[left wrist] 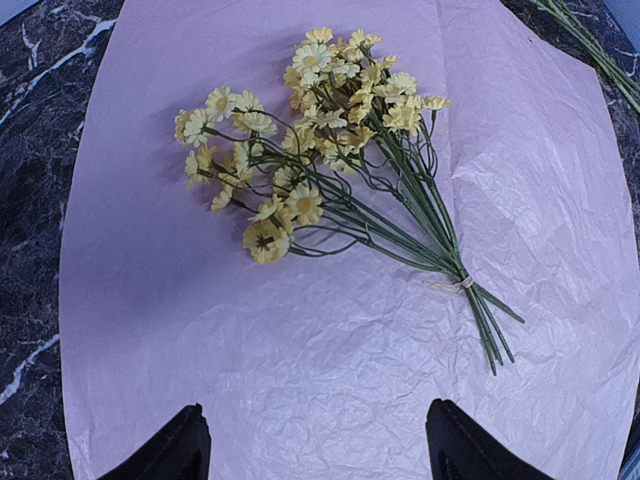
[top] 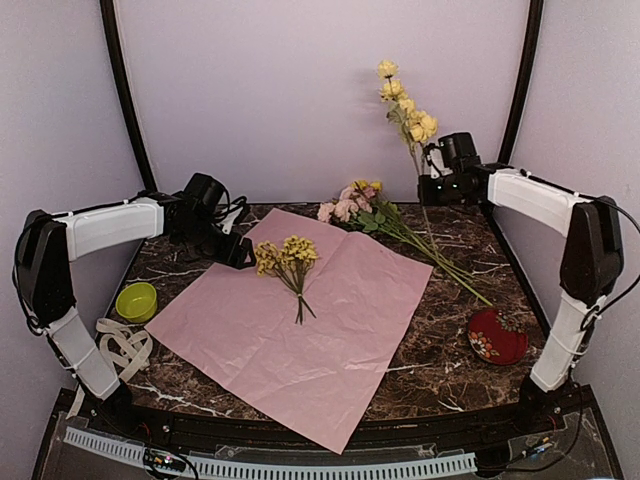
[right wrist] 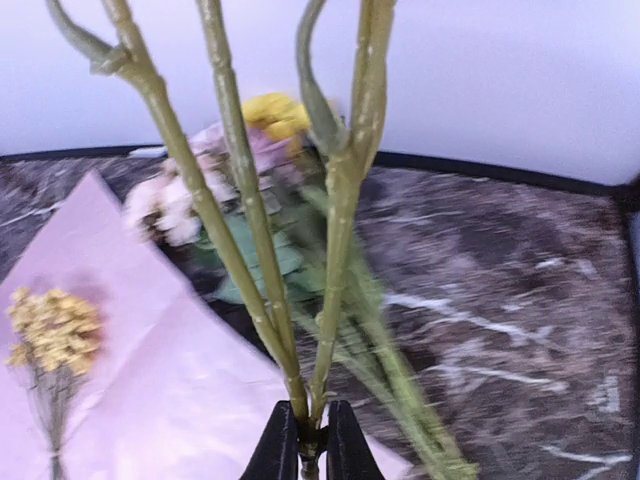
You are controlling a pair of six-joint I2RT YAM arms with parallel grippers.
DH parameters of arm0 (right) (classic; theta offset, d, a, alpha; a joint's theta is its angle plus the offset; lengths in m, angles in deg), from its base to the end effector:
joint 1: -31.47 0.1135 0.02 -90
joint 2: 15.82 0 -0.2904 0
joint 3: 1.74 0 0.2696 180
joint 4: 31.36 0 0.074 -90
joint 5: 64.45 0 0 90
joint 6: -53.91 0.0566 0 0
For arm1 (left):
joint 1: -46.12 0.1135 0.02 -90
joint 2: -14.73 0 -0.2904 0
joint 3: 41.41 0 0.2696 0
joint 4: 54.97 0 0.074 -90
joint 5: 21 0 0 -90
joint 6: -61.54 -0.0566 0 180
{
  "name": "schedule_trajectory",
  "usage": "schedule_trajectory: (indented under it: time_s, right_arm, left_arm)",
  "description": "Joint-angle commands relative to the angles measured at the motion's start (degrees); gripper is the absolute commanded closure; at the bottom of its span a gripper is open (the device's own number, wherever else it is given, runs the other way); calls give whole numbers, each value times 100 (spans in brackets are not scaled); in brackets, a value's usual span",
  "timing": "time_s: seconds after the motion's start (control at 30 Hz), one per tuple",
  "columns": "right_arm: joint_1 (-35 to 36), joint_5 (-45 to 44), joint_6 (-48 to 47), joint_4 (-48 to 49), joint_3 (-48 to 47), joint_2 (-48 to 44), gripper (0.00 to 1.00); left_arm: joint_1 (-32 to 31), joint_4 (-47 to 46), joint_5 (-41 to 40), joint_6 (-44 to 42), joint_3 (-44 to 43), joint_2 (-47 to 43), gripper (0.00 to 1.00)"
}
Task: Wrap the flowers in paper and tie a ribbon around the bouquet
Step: Place the fake flower on the flattened wrapping paper.
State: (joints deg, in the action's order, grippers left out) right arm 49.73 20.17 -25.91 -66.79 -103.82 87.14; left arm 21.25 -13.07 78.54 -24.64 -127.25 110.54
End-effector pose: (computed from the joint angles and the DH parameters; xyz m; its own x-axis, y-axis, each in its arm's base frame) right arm 0.4382 0.1390 0.3152 -0.5959 -0.0113 -0.8030 -0.1370 0.9867 0.0878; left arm 0.3545 -0.1747 0.2536 -0.7459 0.2733 -0.6074 0.4589 0.8718 -0.1712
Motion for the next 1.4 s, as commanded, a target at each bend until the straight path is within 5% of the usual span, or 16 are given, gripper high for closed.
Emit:
schedule_trajectory:
  time_s: [0.0, 0.27, 0.47, 1.2, 1.37]
  right_arm:
    - [1028, 1472, 1365, 820, 334, 116, 100]
    - [2211, 2804, 2890, 2134, 374, 935, 100]
    - [2787, 3215, 3275, 2242, -245, 1788, 100]
    - [3201, 3267, 3426, 2070, -876, 2874, 100]
    - [3201, 3079, 3247, 1804, -956, 2892, 84]
  left_arm:
    - [55, 87, 84, -22, -99, -183, 23]
    - [58, 87, 91, -12, -77, -274, 23]
    - [59, 74, 64, -12, -65, -325, 22]
    - [83, 56, 61, -3, -56, -397, 22]
    - [87, 60, 61, -3, -53, -395, 22]
